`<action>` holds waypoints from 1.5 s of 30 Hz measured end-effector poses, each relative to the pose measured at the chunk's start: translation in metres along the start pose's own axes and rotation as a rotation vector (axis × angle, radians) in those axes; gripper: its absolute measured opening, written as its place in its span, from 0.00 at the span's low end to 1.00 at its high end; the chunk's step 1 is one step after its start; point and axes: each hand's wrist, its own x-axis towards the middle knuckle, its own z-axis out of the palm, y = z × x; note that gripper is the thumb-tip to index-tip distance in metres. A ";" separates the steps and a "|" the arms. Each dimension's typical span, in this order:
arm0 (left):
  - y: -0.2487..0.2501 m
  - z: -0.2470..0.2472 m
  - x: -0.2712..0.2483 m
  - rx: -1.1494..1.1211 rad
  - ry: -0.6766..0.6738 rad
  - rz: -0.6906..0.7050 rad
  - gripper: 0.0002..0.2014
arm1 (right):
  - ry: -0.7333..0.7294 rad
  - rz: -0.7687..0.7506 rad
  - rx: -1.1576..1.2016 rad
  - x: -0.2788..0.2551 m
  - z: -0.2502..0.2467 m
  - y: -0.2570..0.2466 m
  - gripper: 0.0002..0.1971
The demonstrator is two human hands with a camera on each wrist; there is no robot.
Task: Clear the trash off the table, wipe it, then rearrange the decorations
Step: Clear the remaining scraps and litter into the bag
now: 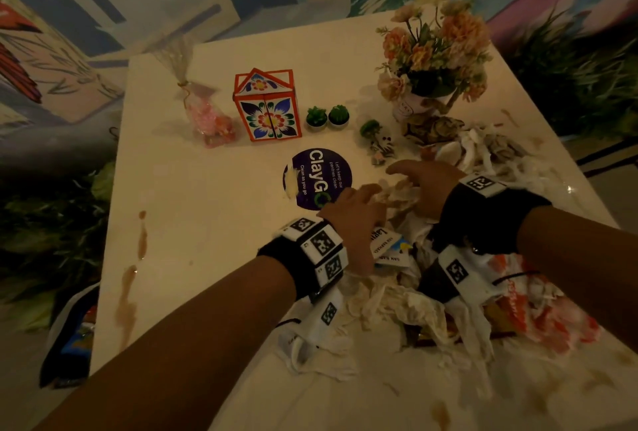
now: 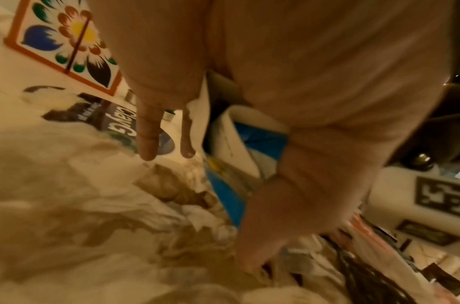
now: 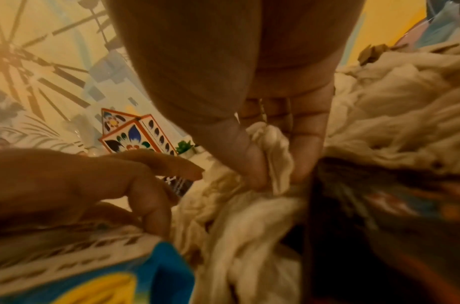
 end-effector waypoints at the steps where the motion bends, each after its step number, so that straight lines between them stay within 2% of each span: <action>1: 0.004 0.000 0.002 0.034 -0.036 0.019 0.38 | -0.015 0.001 -0.030 0.001 0.002 0.000 0.29; 6: 0.013 0.006 0.010 0.063 0.023 -0.066 0.36 | -0.003 0.007 -0.133 0.008 0.007 -0.005 0.10; 11: 0.005 -0.002 0.002 -0.107 0.027 -0.118 0.32 | 0.015 0.067 -0.096 0.004 -0.008 -0.002 0.14; 13: -0.001 -0.005 -0.010 -0.216 0.061 -0.101 0.33 | 0.041 0.080 -0.054 0.000 -0.015 0.001 0.11; 15: -0.007 -0.013 -0.024 -0.360 0.127 -0.091 0.34 | 0.097 0.074 -0.001 -0.005 -0.021 0.003 0.06; 17: -0.013 -0.025 -0.040 -0.544 0.207 -0.108 0.33 | 0.140 0.062 0.024 -0.012 -0.024 0.000 0.08; 19: -0.022 -0.037 -0.056 -0.707 0.299 -0.115 0.32 | 0.183 0.023 0.051 -0.020 -0.028 -0.005 0.02; 23: -0.048 -0.049 -0.079 -1.058 0.499 -0.158 0.30 | 0.214 -0.008 0.167 -0.032 -0.035 -0.020 0.09; 25: -0.058 -0.047 -0.085 -1.115 0.549 -0.203 0.28 | 0.199 -0.008 0.267 -0.038 -0.039 -0.031 0.12; 30: -0.078 -0.040 -0.109 -1.192 0.645 -0.321 0.28 | 0.183 -0.063 0.278 -0.043 -0.046 -0.068 0.07; 35: -0.128 -0.026 -0.169 -1.172 0.743 -0.494 0.27 | 0.090 -0.163 0.230 -0.039 -0.039 -0.132 0.11; 37: -0.155 -0.016 -0.200 -1.167 0.770 -0.566 0.26 | 0.052 -0.216 0.169 -0.037 -0.036 -0.167 0.08; 41: -0.226 0.017 -0.272 -1.211 0.821 -0.742 0.24 | 0.079 -0.363 0.107 -0.023 -0.011 -0.251 0.06; 45: -0.307 0.055 -0.344 -1.247 0.855 -0.817 0.25 | 0.087 -0.430 0.188 -0.007 0.033 -0.348 0.09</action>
